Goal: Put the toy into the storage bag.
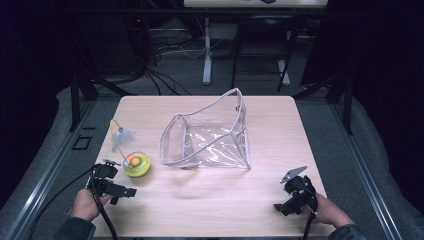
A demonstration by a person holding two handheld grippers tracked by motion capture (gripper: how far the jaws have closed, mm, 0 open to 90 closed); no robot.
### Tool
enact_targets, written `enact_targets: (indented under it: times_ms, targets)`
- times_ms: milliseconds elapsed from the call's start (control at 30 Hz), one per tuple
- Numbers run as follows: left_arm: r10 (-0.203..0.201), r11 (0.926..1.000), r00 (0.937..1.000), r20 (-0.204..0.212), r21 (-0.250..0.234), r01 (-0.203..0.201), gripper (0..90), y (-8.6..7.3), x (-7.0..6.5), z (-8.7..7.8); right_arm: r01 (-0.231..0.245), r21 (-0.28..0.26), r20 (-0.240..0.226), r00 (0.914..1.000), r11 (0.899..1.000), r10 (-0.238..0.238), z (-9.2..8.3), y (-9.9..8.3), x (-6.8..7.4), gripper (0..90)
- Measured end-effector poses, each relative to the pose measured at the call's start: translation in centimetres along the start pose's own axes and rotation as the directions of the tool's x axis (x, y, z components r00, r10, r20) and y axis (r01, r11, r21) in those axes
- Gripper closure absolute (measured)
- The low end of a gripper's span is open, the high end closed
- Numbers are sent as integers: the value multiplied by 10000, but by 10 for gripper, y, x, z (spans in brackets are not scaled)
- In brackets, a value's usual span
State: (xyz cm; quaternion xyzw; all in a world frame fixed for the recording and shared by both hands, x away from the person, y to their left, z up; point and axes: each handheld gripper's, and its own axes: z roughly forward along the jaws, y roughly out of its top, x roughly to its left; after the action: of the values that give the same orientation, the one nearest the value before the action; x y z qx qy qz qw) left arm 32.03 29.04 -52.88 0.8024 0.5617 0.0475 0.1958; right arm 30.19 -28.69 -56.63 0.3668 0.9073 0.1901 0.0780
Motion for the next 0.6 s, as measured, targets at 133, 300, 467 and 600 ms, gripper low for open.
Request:
enact_targets:
  times_ms: [133, 300, 467, 600]
  targets:
    - [-34, 10000, 10000, -2, 6, 34, 3, 0, -1, -1, 9, -17, 0, 10000, 10000, -9, 0, 0, 0, 0]
    - [-145, 9996, 9999, 47, -254, 146, 2, 1, -3, -6, -39, -10, -67, 10000, 10000, 39, 0, 0, 0, 0]
    - [43, 9996, 10000, -3, -267, -44, 2, 1, -7, -9, -31, 1, -55, 10000, 10000, 31, 0, 0, 0, 0]
    - [92, 9997, 10000, 28, -247, -91, 2, 2, -9, -11, -34, 1, -64, 10000, 10000, 34, 0, 0, 0, 0]
